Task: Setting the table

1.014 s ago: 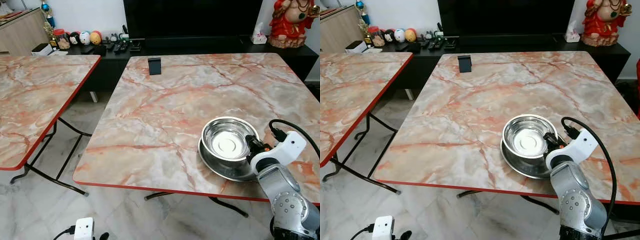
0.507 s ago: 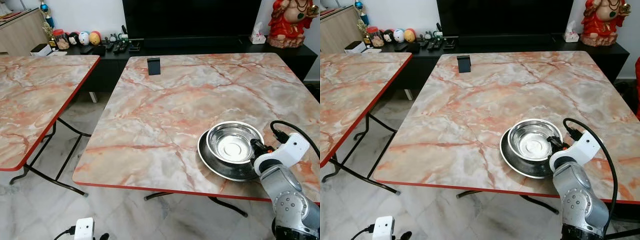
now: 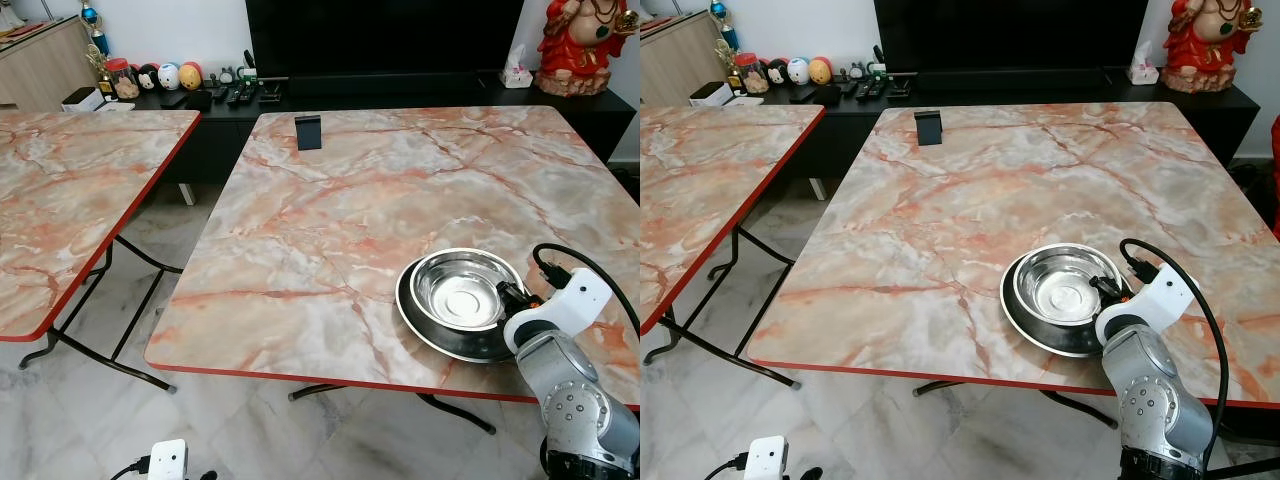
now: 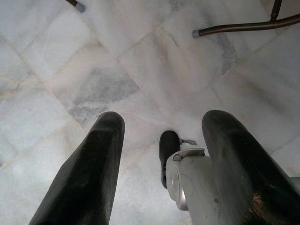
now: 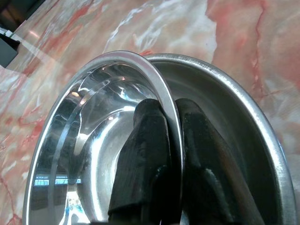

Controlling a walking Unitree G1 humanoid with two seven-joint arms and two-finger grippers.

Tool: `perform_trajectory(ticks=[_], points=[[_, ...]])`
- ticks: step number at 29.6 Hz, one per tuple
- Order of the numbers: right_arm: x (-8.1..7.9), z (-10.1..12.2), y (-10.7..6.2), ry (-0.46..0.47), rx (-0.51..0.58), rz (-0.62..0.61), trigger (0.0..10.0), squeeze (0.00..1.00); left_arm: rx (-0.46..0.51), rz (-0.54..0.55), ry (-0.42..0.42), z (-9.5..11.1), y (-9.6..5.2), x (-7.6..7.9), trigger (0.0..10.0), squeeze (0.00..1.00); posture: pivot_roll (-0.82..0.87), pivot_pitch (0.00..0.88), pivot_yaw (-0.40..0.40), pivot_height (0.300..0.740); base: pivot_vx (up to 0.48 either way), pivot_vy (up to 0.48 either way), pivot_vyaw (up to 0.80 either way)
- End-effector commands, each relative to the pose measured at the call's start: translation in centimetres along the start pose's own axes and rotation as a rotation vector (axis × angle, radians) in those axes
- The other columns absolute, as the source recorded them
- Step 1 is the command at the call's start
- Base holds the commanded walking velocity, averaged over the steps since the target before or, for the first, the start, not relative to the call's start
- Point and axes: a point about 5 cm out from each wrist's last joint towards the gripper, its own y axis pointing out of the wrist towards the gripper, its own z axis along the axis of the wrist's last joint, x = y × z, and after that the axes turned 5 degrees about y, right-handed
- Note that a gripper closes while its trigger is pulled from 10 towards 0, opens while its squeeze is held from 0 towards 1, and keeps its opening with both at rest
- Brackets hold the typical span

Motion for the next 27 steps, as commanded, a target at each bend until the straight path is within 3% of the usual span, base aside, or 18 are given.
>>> perform_trajectory(ticks=[1, 13, 14, 15, 16, 27], points=[[-0.47, 0.22, 0.18, -0.013, 0.004, 0.003, 10.0, 0.00, -0.027, 0.009, 0.008, -0.50, -0.15, -0.32, 10.0, 0.00, -0.13, 0.000, 0.062, 0.740, 0.000, 0.000, 0.00], [-0.78, -0.02, 0.24, -0.027, -0.003, 0.008, 10.0, 0.00, -0.029, 0.006, 0.011, -0.48, -0.14, -0.34, 10.0, 0.00, -0.13, 0.000, 0.064, 0.740, 0.000, 0.000, 0.00], [-0.81, -0.09, 0.25, -0.026, -0.005, 0.008, 10.0, 0.11, -0.029, 0.006, 0.010, -0.48, -0.14, -0.35, 10.0, 0.00, -0.13, 0.000, 0.064, 0.740, 0.000, 0.000, 0.00], [-0.83, -0.12, 0.26, -0.027, -0.006, 0.008, 10.0, 0.11, -0.029, 0.006, 0.010, -0.48, -0.14, -0.35, 10.0, 0.00, -0.13, 0.000, 0.064, 0.740, 0.000, 0.000, 0.00], [-0.87, -0.19, 0.32, -0.028, -0.009, 0.008, 10.0, 0.18, -0.029, 0.006, 0.010, -0.47, -0.13, -0.35, 10.0, 0.00, -0.13, 0.000, 0.064, 0.740, 0.000, 0.000, 0.00], [-0.40, 0.11, 0.45, -0.033, -0.001, -0.026, 10.0, 0.13, -0.028, 0.007, 0.008, -0.42, -0.12, -0.36, 10.0, 0.00, -0.13, 0.000, 0.064, 0.740, 0.000, 0.000, 0.00]])
